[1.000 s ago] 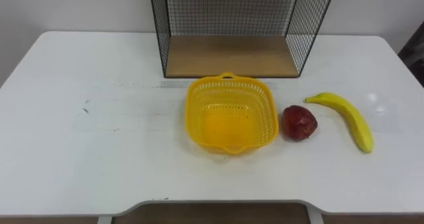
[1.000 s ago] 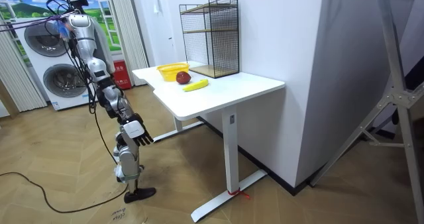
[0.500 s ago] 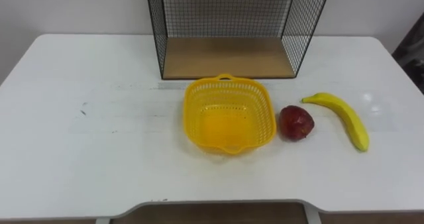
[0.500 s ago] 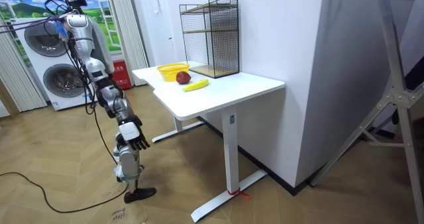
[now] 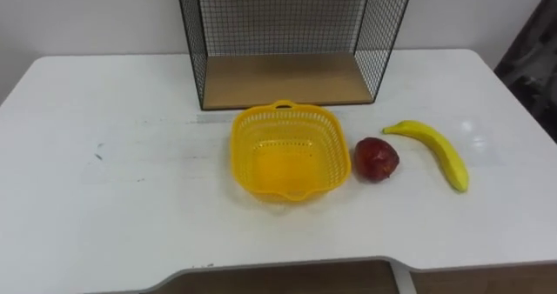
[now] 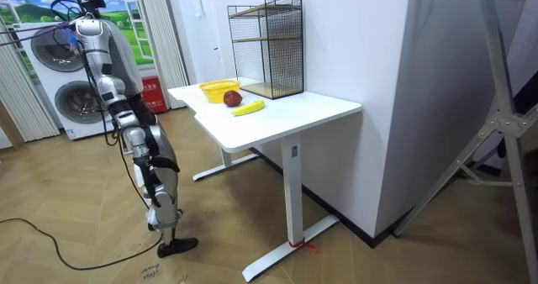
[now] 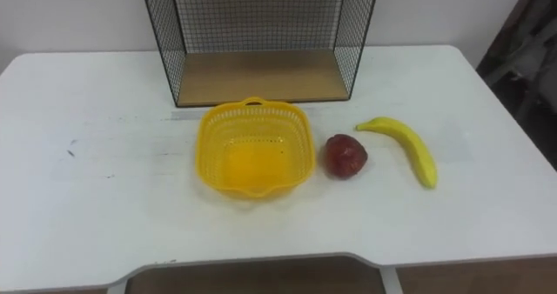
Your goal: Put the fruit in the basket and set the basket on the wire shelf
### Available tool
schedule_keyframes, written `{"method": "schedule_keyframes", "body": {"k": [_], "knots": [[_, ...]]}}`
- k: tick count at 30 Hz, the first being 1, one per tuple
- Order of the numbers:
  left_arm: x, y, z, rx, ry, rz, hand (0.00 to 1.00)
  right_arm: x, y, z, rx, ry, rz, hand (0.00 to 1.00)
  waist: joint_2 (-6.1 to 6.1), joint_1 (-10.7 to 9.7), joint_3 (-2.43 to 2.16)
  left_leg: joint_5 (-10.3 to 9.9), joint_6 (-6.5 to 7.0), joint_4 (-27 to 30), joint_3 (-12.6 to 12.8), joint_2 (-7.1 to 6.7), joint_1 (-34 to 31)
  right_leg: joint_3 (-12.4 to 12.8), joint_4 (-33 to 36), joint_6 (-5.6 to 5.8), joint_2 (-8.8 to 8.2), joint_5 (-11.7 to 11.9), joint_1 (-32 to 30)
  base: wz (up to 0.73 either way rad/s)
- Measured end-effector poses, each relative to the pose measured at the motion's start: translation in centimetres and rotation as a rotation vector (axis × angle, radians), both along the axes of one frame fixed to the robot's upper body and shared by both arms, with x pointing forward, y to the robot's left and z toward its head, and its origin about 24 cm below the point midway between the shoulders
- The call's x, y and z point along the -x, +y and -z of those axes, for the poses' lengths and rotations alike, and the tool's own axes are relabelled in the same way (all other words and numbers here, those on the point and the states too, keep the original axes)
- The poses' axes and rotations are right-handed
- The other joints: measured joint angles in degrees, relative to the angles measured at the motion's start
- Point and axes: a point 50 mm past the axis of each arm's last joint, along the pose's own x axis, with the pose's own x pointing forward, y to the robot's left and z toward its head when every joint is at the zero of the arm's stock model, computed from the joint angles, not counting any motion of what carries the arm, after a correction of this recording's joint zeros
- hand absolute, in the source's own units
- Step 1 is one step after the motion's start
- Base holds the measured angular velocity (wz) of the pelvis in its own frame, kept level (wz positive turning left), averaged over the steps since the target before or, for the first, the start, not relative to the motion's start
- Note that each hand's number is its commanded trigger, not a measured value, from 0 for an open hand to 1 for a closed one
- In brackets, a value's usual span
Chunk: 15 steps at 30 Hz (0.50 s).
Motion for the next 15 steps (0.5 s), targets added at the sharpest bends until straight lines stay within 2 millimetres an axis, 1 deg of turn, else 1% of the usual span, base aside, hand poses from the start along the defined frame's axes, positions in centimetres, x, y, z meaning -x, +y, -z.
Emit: {"method": "schedule_keyframes", "body": {"k": [1, 2, 4, 5, 7, 8, 10, 11, 13, 14, 15], "knots": [[0.1, 0.2, -0.1, -0.010, -0.005, -0.009, 0.00, -0.2, -0.3, -0.1, 0.012, -0.009, 0.035, 0.00, -0.03, -0.15, -0.01, 0.00, 0.00, 0.00, 0.04, 0.00, -0.06, 0.03, 0.23, -0.01, -0.01, -0.04, -0.15, -0.04], [0.3, 0.5, -0.2, -0.029, -0.015, -0.021, 0.00, -0.7, -0.9, -0.4, 0.039, -0.028, 0.084, 0.00, -0.08, -0.79, -0.03, 0.00, 0.00, -0.04, 0.11, -0.02, -0.19, 0.12, 0.59, -0.01, -0.03, -0.11, -0.45, -0.04], [0.3, 0.8, -0.4, -0.046, -0.021, -0.018, 0.00, -1.7, -1.9, -1.0, 0.085, -0.061, 0.136, 0.00, -0.07, -1.07, -0.07, 0.01, 0.00, -0.01, 0.18, -0.03, -0.42, 0.54, 0.77, -0.02, 0.00, -0.12, -0.79, -0.04], [0.3, 1.0, -0.4, -0.058, -0.023, -0.017, 0.00, -2.3, -2.6, -1.5, 0.114, -0.090, 0.186, 0.00, -0.43, -1.37, -0.29, 0.01, 0.01, 0.02, 0.11, -0.07, -0.48, 0.56, 0.74, -0.02, -0.01, -0.12, -0.83, 0.00], [0.1, 1.4, -0.6, -0.077, -0.037, -0.014, 0.00, -3.4, -4.3, -2.6, 0.177, -0.134, 0.288, 0.00, -0.50, -1.64, -0.32, 0.02, 0.02, 0.10, 0.02, -0.13, -0.50, 0.68, 0.66, -0.01, -0.01, -0.13, -0.77, 0.00], [0.0, 1.5, -0.6, -0.079, -0.041, -0.012, 0.00, -3.7, -4.7, -3.0, 0.194, -0.142, 0.303, 0.00, -0.50, -1.64, -0.31, 0.02, 0.02, 0.11, 0.02, -0.14, -0.49, 0.72, 0.62, -0.01, -0.01, -0.13, -0.79, -0.05], [0.0, 1.6, -0.7, -0.084, -0.051, -0.009, 0.00, -4.9, -6.3, -4.6, 0.281, -0.171, 0.347, 0.00, -0.68, -1.52, -0.34, 0.02, 0.02, 0.21, 0.19, -0.19, -0.52, 0.94, 0.68, 0.06, -0.05, -0.17, -1.04, -0.07], [0.0, 1.6, -0.7, -0.084, -0.053, -0.010, 0.00, -5.4, -6.7, -5.1, 0.300, -0.185, 0.362, 0.00, -0.70, -1.51, -0.34, 0.02, 0.02, 0.21, 0.13, -0.21, -0.57, 0.99, 0.73, 0.07, -0.05, -0.18, -1.17, -0.12], [-0.2, 1.7, -0.7, -0.086, -0.066, -0.006, 0.00, -7.1, -8.3, -7.4, 0.388, -0.233, 0.389, 0.00, -0.88, -1.43, -0.27, 0.02, 0.02, 0.21, 0.02, -0.31, -0.83, 1.44, 1.35, 0.12, -0.12, -0.29, -1.97, -0.10], [-0.3, 1.7, -0.7, -0.087, -0.070, -0.003, 0.00, -7.5, -8.7, -8.0, 0.416, -0.248, 0.393, 0.00, -0.98, -1.44, -0.24, 0.02, 0.02, 0.21, -0.01, -0.36, -0.88, 1.44, 1.51, 0.15, -0.18, -0.40, -2.10, 0.00], [-0.5, 1.9, -0.8, -0.092, -0.081, 0.005, 0.00, -8.1, -9.5, -9.3, 0.477, -0.264, 0.392, 0.00, -1.21, -1.42, -0.23, 0.02, 0.02, 0.21, 0.03, -0.37, -0.97, 1.43, 1.49, 0.18, -0.18, -0.48, -2.29, 0.00]]}}
